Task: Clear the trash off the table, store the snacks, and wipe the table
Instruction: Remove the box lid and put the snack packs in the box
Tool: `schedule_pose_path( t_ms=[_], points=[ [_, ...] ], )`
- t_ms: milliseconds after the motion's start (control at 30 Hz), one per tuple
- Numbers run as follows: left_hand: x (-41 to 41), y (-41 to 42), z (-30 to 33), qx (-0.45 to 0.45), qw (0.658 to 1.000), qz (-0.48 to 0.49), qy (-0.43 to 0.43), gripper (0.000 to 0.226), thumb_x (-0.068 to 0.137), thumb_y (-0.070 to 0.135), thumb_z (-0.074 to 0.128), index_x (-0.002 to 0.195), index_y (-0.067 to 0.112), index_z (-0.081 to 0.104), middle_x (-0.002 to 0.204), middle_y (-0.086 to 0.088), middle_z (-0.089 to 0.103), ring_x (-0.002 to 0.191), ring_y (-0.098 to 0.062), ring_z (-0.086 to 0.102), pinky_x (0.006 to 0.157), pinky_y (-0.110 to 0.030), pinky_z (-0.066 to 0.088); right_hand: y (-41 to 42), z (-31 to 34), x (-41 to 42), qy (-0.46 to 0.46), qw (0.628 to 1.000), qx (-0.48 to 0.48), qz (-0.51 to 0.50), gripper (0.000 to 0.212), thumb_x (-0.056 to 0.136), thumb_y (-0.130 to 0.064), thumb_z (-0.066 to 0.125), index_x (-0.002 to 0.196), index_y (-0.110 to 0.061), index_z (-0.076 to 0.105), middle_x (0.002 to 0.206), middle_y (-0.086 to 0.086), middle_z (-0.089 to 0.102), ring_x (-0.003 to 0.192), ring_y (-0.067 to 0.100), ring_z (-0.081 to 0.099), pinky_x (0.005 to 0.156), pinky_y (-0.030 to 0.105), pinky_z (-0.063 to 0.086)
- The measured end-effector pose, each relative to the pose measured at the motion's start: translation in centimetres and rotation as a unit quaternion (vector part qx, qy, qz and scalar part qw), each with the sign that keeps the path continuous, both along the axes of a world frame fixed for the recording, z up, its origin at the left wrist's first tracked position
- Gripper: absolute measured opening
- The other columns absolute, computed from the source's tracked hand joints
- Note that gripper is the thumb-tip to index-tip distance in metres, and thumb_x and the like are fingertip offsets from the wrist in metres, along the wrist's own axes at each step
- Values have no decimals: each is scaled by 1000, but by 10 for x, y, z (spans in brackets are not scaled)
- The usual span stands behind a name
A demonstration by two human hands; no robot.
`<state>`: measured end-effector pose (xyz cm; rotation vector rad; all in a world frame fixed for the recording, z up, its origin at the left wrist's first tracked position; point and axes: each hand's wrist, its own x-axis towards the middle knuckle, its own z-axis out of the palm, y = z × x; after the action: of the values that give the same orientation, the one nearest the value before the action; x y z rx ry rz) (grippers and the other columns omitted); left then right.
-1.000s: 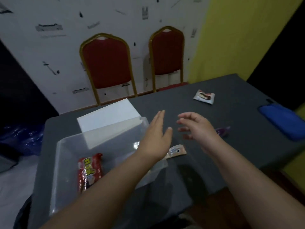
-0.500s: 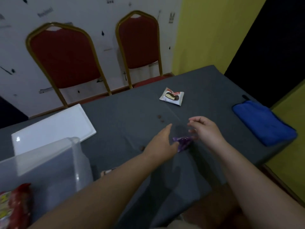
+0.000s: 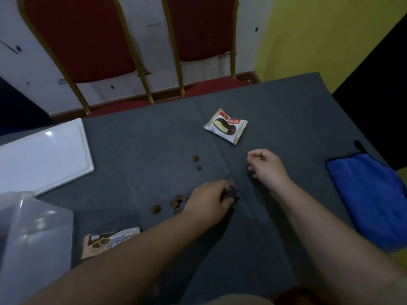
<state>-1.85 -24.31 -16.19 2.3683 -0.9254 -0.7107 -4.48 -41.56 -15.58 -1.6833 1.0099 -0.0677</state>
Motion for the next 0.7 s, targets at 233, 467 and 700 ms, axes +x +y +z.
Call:
schedule_pose_path(
  t_ms=[233,467,700],
  points=[
    [44,1,18,-54,973,198,106,8,91,30,57,94,25,52,88,7,59,82,-12,56,70,-24,42,-24,-10,81,29,949,-274,152,35,91,-25,55,124,-15,55,131,7,51,122,25,44,100,36,37],
    [56,16,12,-85,941,295,145,13,90,28,59,101,21,57,95,4,64,86,-12,59,71,-23,43,-30,-32,122,101,929,-286,209,47,92,-40,48,127,-10,53,133,12,52,125,34,44,102,41,38],
    [60,30,24,-107,927,326,154,18,91,28,58,105,17,57,93,3,62,86,-13,58,75,-27,46,-12,-10,115,154,954,-196,166,33,77,-32,70,104,-14,63,103,6,67,95,26,62,77,32,48]
  ],
)
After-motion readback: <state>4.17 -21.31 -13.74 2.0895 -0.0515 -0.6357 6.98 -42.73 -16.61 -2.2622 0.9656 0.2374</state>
